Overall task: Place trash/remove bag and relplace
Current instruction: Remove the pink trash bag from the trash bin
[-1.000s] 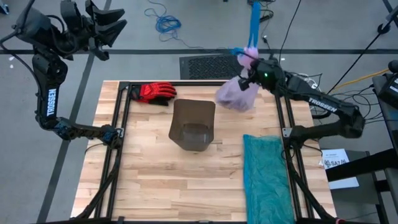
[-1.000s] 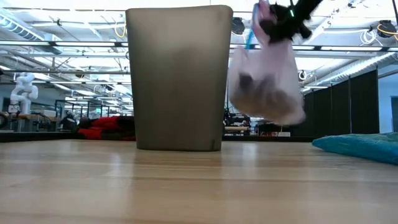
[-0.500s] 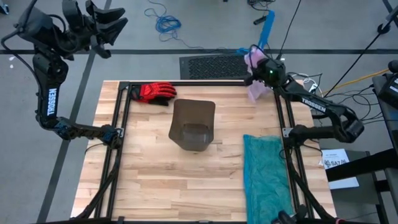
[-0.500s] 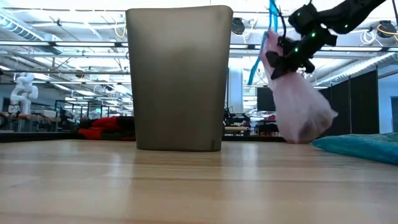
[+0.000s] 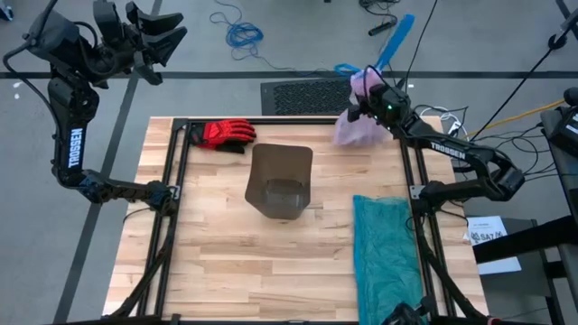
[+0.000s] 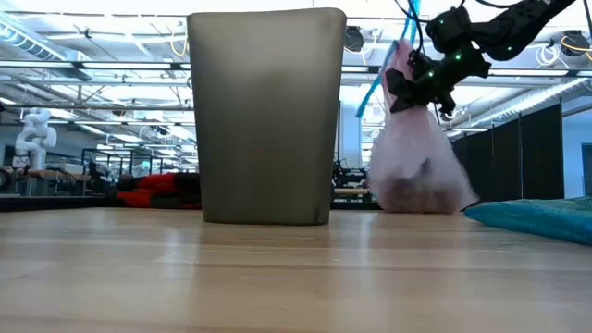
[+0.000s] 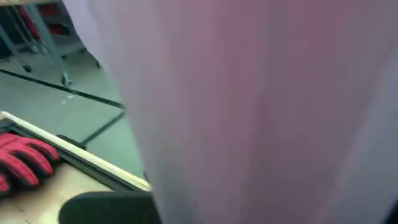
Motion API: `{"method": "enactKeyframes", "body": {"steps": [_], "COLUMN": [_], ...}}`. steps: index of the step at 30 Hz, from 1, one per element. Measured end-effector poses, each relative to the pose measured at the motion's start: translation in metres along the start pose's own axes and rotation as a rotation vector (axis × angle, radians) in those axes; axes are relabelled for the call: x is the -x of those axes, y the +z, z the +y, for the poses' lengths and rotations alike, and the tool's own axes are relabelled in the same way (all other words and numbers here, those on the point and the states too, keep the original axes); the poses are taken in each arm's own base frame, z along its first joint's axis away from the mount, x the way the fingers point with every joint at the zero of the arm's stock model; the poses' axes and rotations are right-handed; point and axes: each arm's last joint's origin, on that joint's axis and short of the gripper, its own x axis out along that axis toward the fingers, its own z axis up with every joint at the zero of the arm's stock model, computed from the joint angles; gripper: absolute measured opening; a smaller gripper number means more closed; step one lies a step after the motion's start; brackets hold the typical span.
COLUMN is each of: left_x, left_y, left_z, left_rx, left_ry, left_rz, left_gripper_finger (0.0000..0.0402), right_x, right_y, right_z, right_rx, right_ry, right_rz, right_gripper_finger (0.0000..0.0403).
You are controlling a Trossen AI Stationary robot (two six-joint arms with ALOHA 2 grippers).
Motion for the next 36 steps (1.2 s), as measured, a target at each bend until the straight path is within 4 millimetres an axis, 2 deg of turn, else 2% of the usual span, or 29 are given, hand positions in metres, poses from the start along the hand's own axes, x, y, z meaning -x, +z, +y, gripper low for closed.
{"method": "enactKeyframes", "body": {"steps": [5,11,16,21,25,33,36], "left_x": [0.0,0.0,0.0,0.0,0.001,0.0,0.0], "left_y": [-0.001,-0.002,-0.002,-0.002,-0.003,-0.004,-0.004], "left_z": [0.0,0.0,0.0,0.0,0.0,0.001,0.001], "left_rx": [0.005,0.014,0.015,0.038,0.045,0.05,0.05], "left_ry": [0.002,0.004,0.004,0.004,0.006,0.008,0.008], "left_rz": [0.008,0.021,0.021,0.021,0.031,0.038,0.037], "left_gripper_finger": [0.0184,0.0184,0.0184,0.0184,0.0184,0.0184,0.0184], "right_x": [-0.003,-0.001,-0.001,0.003,0.007,0.009,0.009], "right_y": [-0.015,0.0,-0.003,0.007,0.007,-0.012,-0.026], "right_z": [-0.005,-0.003,-0.006,-0.008,-0.013,-0.019,-0.021], "right_rx": [0.025,0.038,0.064,0.076,0.09,0.077,0.048], "right_ry": [-0.032,0.016,-0.002,-0.003,-0.024,-0.061,-0.065], "right_rz": [0.136,0.003,0.035,-0.032,-0.012,0.181,0.205], "right_gripper_finger": [0.0,0.0,0.0,0.0,0.0,0.0,0.0]}}
